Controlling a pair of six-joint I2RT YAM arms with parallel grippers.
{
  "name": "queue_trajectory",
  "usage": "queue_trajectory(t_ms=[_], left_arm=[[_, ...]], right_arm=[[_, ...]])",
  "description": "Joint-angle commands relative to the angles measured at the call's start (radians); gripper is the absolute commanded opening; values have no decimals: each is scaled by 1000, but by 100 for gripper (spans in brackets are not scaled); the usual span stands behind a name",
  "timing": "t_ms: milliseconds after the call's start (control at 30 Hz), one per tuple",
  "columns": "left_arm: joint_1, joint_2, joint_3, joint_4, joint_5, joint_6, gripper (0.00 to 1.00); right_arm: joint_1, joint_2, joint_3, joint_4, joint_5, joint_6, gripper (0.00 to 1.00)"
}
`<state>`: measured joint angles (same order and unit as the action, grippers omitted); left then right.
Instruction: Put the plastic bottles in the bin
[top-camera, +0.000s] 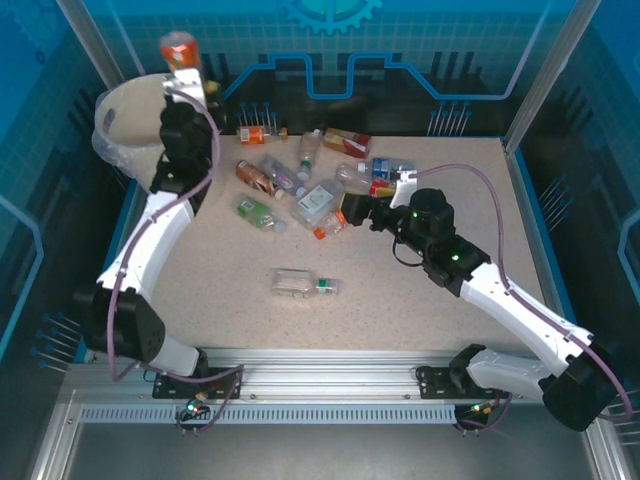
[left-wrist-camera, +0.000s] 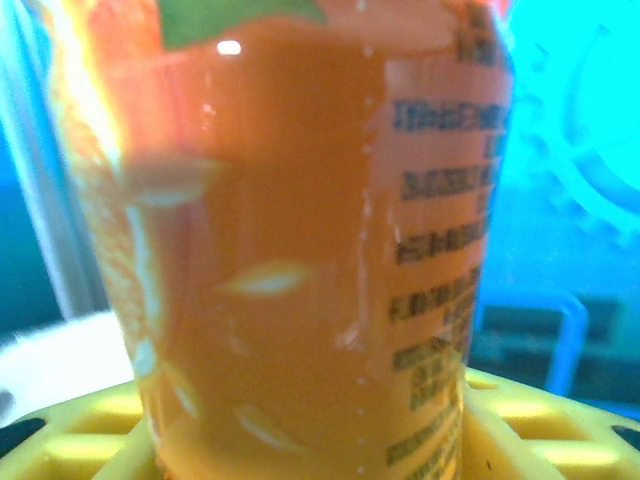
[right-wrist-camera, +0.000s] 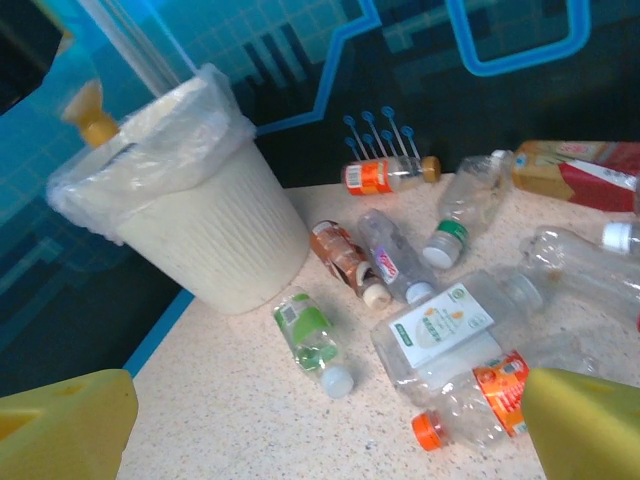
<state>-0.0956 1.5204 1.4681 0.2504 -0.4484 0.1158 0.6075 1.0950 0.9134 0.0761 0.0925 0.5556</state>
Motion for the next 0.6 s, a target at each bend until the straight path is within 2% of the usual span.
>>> queue_trajectory(t_ms=[0, 200, 367, 567], left_arm=[[55, 96, 115, 16, 14, 39, 55], [145, 272, 291, -2, 13, 26, 55], [230, 381, 358, -70, 20, -137, 55], [280, 516, 484, -210, 14, -149, 55]], right_arm=[[-6, -43, -28, 82, -61, -56, 100], [-8, -82, -58, 61, -65, -77, 100], [-8, -86, -39, 4, -92, -92, 100], [-9, -97, -3, -65, -116, -110, 100]])
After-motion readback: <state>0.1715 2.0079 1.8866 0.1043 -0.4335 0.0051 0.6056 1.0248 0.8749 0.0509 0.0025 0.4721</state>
